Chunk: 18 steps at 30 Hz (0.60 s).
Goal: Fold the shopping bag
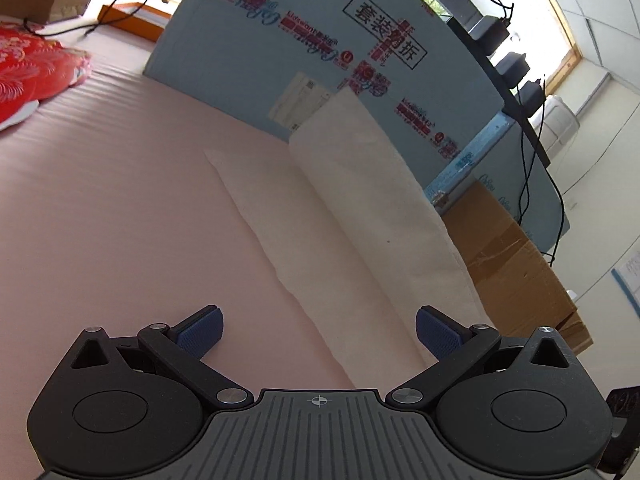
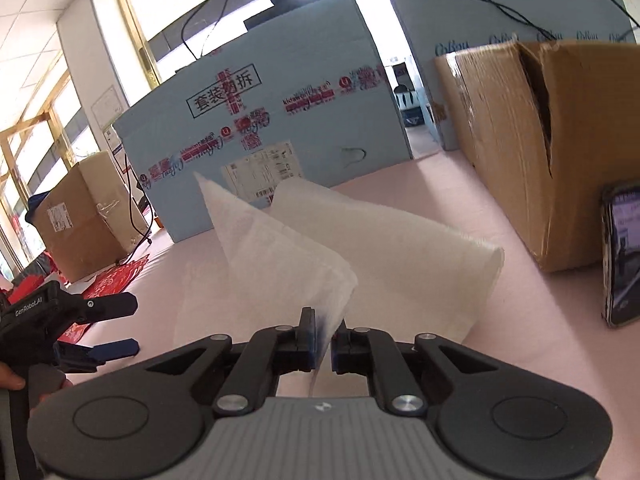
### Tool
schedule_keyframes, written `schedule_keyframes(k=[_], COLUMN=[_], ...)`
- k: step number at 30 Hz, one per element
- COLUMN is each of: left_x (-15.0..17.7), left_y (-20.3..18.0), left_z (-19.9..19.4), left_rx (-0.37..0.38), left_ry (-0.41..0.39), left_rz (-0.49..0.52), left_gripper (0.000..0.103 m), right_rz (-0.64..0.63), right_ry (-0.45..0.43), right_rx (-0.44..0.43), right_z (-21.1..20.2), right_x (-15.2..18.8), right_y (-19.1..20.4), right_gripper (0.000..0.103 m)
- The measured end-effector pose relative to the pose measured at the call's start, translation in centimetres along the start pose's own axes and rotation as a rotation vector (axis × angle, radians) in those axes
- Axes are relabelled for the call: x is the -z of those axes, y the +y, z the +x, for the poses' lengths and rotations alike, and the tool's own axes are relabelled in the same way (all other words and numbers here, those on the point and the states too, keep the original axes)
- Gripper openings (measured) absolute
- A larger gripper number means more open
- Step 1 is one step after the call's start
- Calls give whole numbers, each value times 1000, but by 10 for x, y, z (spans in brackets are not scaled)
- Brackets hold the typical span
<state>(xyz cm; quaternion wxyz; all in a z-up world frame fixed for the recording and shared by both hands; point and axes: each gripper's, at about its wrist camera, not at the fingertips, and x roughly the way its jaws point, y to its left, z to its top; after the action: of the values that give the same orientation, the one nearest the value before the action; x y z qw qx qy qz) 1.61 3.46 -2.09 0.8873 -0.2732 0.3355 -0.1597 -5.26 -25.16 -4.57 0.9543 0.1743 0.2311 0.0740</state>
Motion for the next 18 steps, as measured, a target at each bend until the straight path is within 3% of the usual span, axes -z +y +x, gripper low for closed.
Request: schedule_keyframes(k=[4,8,9,11,12,13,15,18], left_x=[-1,3,4,6,7,8,10,8], left_y=[-8,-14,-16,-19,-20,-21,-24,-25], left_z=[16,33,36,45,51,54,60,61], left_rx=[60,118,126,135,135,115,79,74], left_ry=[49,30,31,46,57,55,50,49], left_rz=[-66,-147,-156,-180,-189,-174,-143,-118], left_gripper=[102,102,96,71,55,39,26,10], right_rz=[29,62,67,72,71,67,57,30], right_ry=[15,50,52,51,50,49,52,74], right_rx=[-38,-82,-94,-130,-155,-166,-175,-164], right_z=[5,13,13,13,12,12,13,19], right_x=[2,4,4,4,4,4,3,-1], right_y=[-7,-13,-14,-14,-14,-12,-9,-1], right_gripper=[10,10,11,12,15,24,33,30])
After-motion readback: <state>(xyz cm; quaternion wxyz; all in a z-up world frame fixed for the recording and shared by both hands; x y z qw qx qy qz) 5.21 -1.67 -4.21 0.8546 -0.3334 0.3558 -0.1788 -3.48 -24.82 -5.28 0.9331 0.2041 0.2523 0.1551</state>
